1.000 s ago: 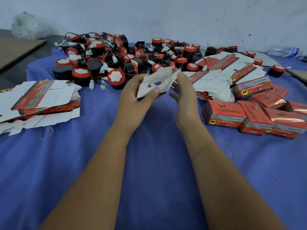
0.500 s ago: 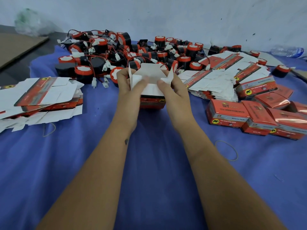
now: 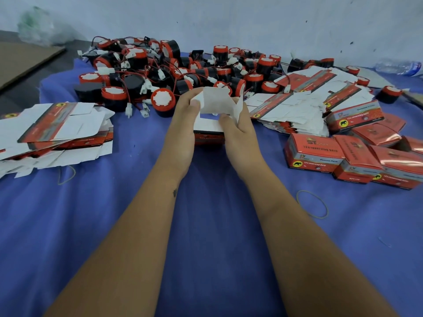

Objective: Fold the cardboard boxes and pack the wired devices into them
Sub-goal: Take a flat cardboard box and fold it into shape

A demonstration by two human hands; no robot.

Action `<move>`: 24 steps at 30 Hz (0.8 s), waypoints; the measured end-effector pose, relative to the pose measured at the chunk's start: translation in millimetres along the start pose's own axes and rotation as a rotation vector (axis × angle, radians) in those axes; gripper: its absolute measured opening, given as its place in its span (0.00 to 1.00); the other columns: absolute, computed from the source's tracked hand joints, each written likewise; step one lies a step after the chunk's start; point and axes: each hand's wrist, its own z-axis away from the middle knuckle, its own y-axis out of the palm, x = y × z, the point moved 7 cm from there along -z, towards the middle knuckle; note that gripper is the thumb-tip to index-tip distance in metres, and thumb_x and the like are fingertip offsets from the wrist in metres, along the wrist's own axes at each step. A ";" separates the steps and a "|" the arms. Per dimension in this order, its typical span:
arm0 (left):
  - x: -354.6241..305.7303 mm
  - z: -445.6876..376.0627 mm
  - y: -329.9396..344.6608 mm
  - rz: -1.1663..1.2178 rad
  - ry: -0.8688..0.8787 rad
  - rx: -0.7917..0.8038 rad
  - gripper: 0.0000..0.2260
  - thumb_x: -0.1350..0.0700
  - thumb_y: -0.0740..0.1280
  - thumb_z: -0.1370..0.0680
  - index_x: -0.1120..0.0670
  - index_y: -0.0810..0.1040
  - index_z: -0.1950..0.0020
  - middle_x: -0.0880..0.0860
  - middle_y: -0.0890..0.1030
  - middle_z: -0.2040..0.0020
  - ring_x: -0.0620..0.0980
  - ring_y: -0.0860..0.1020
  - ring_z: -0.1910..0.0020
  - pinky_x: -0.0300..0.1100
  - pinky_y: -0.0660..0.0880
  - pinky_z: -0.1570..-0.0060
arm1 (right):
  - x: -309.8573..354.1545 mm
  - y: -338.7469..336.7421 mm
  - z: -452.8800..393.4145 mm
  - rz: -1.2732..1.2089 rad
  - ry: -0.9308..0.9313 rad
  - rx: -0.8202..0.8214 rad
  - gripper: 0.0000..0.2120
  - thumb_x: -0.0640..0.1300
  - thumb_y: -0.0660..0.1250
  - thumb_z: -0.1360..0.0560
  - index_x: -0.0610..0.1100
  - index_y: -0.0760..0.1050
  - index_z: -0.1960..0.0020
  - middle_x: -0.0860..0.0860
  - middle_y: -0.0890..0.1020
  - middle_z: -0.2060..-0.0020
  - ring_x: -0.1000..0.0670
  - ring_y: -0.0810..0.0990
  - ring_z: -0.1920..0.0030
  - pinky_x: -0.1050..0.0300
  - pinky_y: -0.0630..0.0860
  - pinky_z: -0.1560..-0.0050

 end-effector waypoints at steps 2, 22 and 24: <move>-2.7 0.3 -0.1 -0.049 0.007 -0.009 0.12 0.47 0.57 0.22 0.36 0.74 0.42 0.47 0.77 0.34 0.48 0.75 0.34 0.51 0.72 0.33 | -1.0 -0.8 -0.2 -0.008 0.015 -0.001 0.16 0.37 0.56 0.19 0.60 0.68 0.46 0.50 0.75 0.39 0.50 0.74 0.39 0.49 0.73 0.35; 3.5 -2.7 -6.6 0.013 -0.018 -0.078 0.15 0.61 0.58 0.17 0.41 0.69 0.38 0.44 0.78 0.43 0.36 0.79 0.52 0.32 0.76 0.56 | -6.0 1.6 -5.5 -0.444 0.147 0.067 0.18 0.54 0.50 0.16 0.51 0.73 0.34 0.58 0.83 0.44 0.60 0.80 0.42 0.65 0.76 0.45; 4.5 -2.9 -5.8 0.015 -0.021 -0.080 0.14 0.60 0.58 0.16 0.44 0.69 0.35 0.46 0.78 0.43 0.35 0.80 0.53 0.32 0.76 0.58 | -8.9 0.1 -6.6 -0.432 0.187 0.066 0.17 0.53 0.53 0.16 0.49 0.75 0.34 0.56 0.84 0.46 0.59 0.82 0.46 0.66 0.77 0.53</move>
